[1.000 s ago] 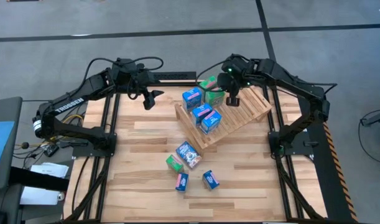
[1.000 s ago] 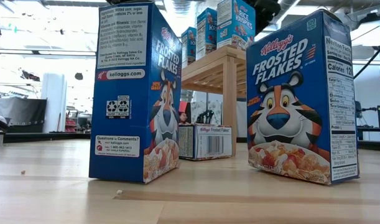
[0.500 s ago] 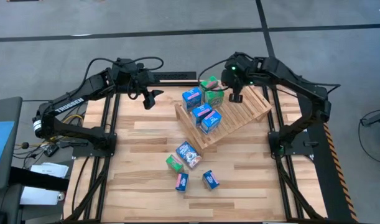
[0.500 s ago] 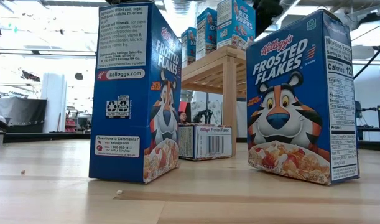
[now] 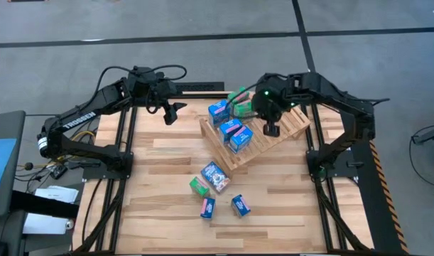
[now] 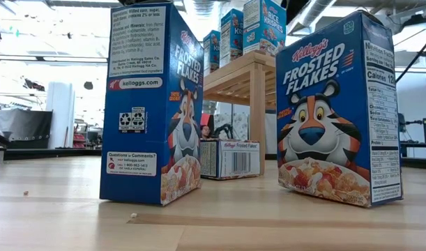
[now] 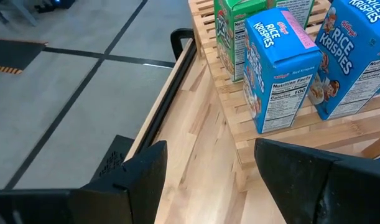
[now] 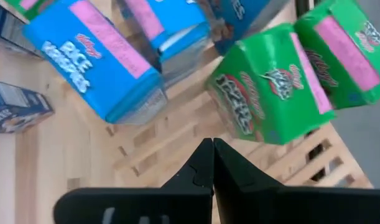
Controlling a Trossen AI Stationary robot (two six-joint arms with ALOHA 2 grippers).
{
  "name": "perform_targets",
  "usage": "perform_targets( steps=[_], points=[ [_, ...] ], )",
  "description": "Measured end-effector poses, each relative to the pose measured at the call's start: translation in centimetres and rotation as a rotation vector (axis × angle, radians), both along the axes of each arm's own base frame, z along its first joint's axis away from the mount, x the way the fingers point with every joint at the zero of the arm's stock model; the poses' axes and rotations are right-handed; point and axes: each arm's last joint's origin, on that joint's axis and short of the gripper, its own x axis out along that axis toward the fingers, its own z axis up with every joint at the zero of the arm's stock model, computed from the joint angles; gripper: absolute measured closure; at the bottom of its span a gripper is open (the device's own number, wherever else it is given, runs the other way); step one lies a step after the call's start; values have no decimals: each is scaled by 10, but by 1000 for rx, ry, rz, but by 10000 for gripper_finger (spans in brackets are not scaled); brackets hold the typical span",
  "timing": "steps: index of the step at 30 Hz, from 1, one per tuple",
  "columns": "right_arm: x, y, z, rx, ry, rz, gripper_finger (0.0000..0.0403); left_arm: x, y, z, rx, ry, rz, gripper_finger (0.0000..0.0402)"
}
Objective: Stack cereal on shelf
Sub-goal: Put the right green cereal box aligned with the other green cereal box on the shelf
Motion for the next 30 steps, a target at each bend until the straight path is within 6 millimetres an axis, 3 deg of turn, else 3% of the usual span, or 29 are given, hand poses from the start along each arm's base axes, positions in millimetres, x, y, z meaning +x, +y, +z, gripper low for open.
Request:
perform_targets(
  steps=[16, 30],
  points=[
    [15, -31, -21, -38, 98, -24, 384, 0, 0, 0, 0, 2, 2, 168],
    [14, -38, -22, -79, 123, -47, 384, 0, 0, 0, 3, 3, 0, 168]
  ],
)
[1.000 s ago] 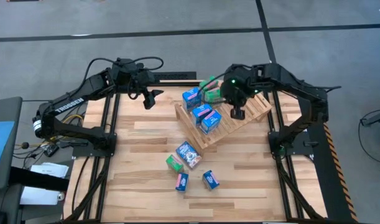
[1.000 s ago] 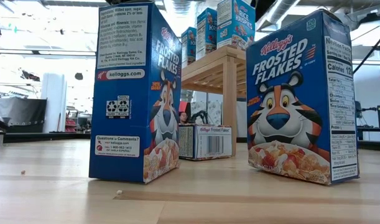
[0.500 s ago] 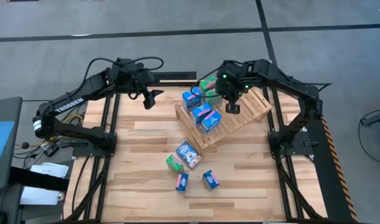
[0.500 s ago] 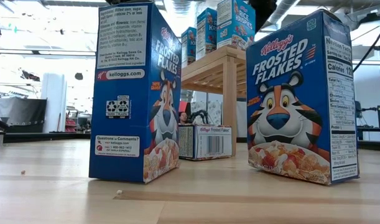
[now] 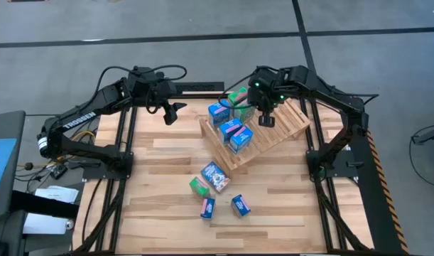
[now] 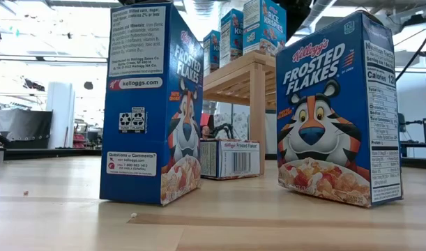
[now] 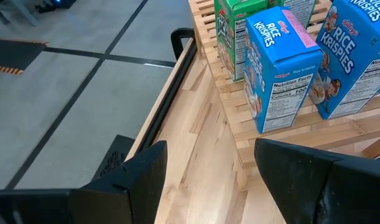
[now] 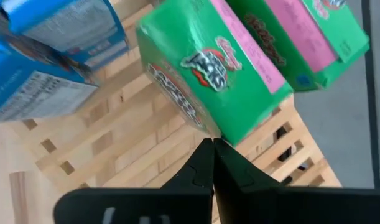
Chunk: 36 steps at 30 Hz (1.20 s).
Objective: Stack cereal on shelf
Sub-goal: Put the right green cereal box aligned with the other green cereal box on the shelf, then put the green cereal box aligned with the other green cereal boxes on the shelf
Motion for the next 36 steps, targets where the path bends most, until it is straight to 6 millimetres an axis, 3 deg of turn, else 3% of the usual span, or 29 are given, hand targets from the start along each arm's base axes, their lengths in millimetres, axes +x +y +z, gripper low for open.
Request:
perform_targets(
  steps=[11, 17, 21, 28, 31, 36],
  points=[
    [-14, 22, 16, 119, 22, -45, 360, -1, -1, -2, -27, 15, -27, 168],
    [-24, 50, 30, 271, -72, -41, 317, -7, -11, -15, -204, 114, -185, 168],
    [-33, 68, 37, 265, -105, -77, 291, -4, -21, -35, -352, 116, -329, 168],
    [-37, 90, 42, 253, -134, -138, 227, 9, -49, -93, -615, 132, -533, 168],
    [-37, 100, 42, 250, -131, -112, 199, 16, -65, -98, -635, 110, -611, 168],
    [-37, 112, 42, 254, -127, -80, 171, 26, -86, -90, -585, 43, -742, 165]
  ],
)
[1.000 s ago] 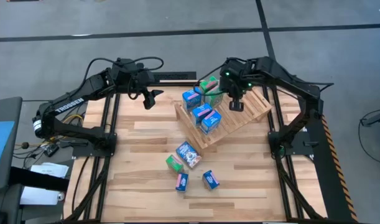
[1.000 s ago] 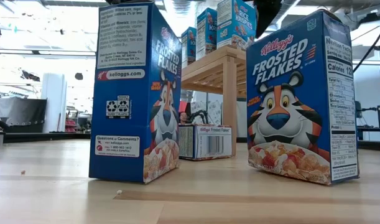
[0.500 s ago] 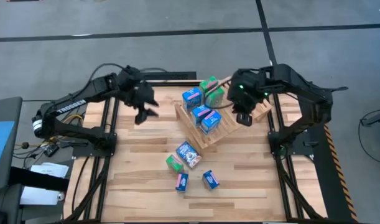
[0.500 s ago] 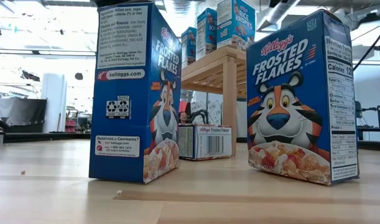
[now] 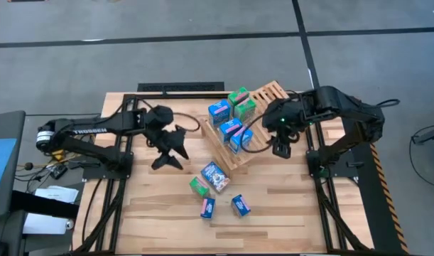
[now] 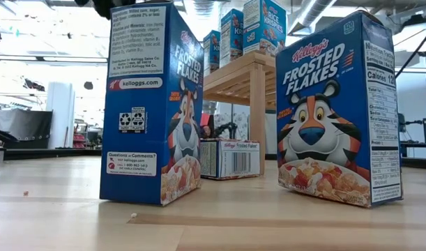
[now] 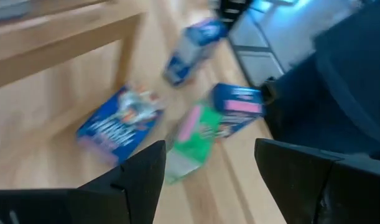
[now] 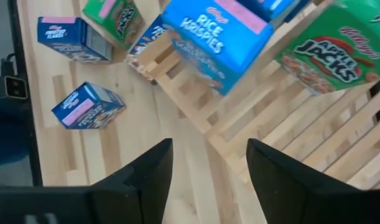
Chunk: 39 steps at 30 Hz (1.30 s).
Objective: Stack cereal on shelf
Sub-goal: Put the green cereal box aligned with the other green cereal boxes on the shelf
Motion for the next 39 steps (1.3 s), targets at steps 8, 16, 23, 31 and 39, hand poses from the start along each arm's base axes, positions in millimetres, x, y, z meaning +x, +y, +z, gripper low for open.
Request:
perform_targets(
  steps=[8, 16, 23, 31, 39],
  points=[
    [-2, 24, 0, 0, 0, 100, 168, 33, -42, -1, 88, -198, -156, 140],
    [-8, 56, 0, 1, 0, 225, 168, 54, -52, 0, 185, -157, -143, 72],
    [-14, 77, -3, -40, 4, 282, 168, 64, -77, -8, 290, -85, -246, 48],
    [-15, 84, -23, -53, 80, 263, 168, 76, -90, -37, 353, 44, -233, 51],
    [-13, 84, -31, -61, 111, 261, 168, 76, -84, -50, 366, 89, -254, 52]
  ],
)
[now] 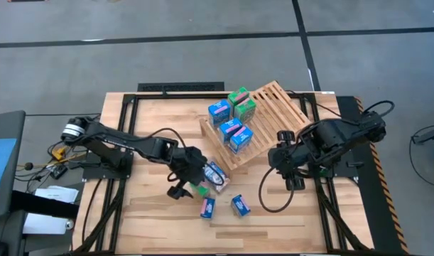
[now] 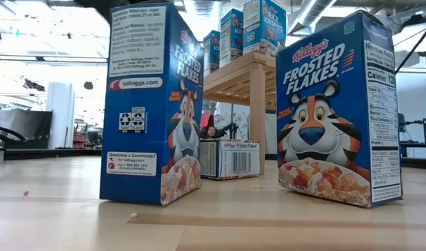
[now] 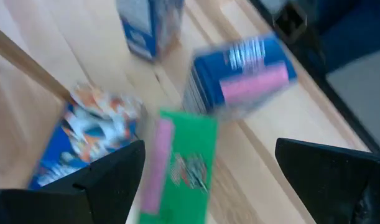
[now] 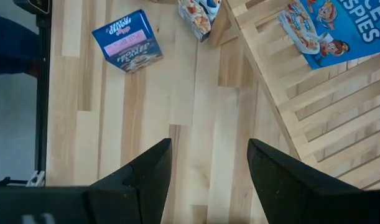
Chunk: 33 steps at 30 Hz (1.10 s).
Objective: Stack cereal on shelf
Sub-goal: Put the green cereal box aligned with the other green cereal boxes on the shelf
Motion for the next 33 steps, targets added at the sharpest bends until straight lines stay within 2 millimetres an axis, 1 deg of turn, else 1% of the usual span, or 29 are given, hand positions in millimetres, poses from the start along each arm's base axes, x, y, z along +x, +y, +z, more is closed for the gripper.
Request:
perform_targets(
  steps=[1, 3, 9, 12, 14, 20, 22, 25, 27, 29, 30, 33],
  points=[
    [0, 0, 0, 0, 0, 0, 168, -1, 0, -5, 5, 17, -2, 52],
    [0, 0, 0, 0, 0, 0, 170, 1, 0, -10, 5, 3, -1, 52],
    [0, 0, 0, 0, 0, 1, 181, -2, 2, -31, -17, -24, 28, 52],
    [0, 0, 0, 0, 0, -1, 184, -1, 3, -33, -47, -32, 61, 52],
    [0, 0, 0, 0, 0, -1, 184, -3, 3, -37, -53, -1, 72, 52],
    [0, 0, 0, 0, 0, -1, 184, -3, 3, -36, -69, 11, 85, 52],
    [0, 0, 0, 0, 0, -1, 184, -6, 3, -38, -87, 62, 113, 52],
    [0, 0, 0, 0, 0, 1, 185, -14, 2, -44, -157, 217, 180, 52],
    [0, 1, 0, 0, 0, 5, 185, -24, -3, -54, -169, 329, 234, 54],
    [-1, 2, -1, 3, 3, -2, 185, -37, -10, -67, -194, 455, 295, 59],
    [-1, 3, -1, 5, 6, -6, 185, -44, -16, -71, -222, 499, 319, 63],
    [-2, 6, -5, 8, 18, -16, 185, -61, -35, -69, -299, 543, 376, 75]
  ],
)
